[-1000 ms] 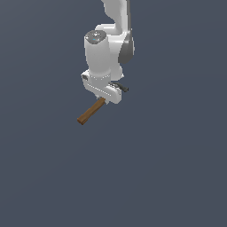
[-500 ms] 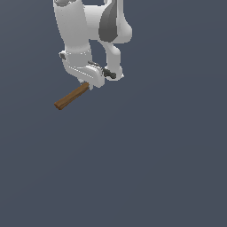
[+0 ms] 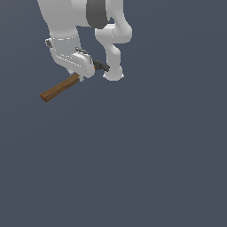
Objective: Pick up the object and move it to a goal position.
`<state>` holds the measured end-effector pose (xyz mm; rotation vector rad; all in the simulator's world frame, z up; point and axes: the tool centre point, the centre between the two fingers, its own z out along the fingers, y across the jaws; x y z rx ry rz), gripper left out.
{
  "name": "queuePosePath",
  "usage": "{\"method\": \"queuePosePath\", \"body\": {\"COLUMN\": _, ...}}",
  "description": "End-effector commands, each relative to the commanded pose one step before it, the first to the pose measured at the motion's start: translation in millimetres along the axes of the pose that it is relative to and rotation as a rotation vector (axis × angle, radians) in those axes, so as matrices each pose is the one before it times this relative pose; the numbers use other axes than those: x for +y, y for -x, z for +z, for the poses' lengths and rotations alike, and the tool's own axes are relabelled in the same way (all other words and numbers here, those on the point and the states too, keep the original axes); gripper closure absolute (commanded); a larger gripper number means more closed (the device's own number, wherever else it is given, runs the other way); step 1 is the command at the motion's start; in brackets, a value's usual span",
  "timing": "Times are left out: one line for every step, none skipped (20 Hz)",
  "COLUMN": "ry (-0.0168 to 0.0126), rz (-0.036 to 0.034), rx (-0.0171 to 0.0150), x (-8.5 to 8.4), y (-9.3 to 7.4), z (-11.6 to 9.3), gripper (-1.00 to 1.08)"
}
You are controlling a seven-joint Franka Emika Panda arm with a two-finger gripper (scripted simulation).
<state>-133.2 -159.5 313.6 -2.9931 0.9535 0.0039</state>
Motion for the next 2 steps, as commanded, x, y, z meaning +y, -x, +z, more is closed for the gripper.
{"method": "queuePosePath", "body": {"ry": -0.00073, "rz": -0.00100, "rx": 0.00217, "x": 2.26, "y": -1.99, "z": -4.95, "gripper": 1.08}}
{"method": "queuePosePath", "body": {"ry": 0.00000, "rz": 0.00000, "rx": 0.00000, "x": 0.18, "y": -0.12, "z": -0.24, "gripper": 1.08}}
